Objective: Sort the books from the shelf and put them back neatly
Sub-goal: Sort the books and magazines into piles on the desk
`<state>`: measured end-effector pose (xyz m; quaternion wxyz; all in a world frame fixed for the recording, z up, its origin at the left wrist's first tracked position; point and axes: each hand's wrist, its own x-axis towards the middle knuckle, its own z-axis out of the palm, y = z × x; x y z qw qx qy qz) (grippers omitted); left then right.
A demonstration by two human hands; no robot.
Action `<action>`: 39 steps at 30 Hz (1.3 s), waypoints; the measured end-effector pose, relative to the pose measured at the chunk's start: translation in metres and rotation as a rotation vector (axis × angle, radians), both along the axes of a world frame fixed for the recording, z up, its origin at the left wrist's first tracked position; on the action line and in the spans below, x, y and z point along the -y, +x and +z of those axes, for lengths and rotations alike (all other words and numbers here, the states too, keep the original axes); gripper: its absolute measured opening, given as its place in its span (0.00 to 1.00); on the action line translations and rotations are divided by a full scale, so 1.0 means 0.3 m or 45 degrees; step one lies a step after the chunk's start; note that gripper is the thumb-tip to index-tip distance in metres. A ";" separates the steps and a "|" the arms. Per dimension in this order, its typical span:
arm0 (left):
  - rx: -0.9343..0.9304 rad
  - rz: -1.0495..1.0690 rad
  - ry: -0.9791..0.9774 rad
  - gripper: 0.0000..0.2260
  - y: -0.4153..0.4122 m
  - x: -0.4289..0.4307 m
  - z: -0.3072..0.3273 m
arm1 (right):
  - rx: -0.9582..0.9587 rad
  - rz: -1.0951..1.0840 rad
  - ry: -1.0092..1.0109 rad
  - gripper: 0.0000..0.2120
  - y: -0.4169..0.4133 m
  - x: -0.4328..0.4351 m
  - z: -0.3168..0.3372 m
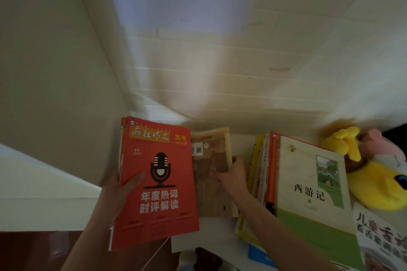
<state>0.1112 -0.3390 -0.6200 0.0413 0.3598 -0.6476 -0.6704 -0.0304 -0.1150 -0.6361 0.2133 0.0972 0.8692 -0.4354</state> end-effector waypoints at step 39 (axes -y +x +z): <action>0.051 -0.016 0.482 0.39 -0.078 -0.133 -0.189 | 0.218 0.009 -0.363 0.14 0.047 -0.070 0.064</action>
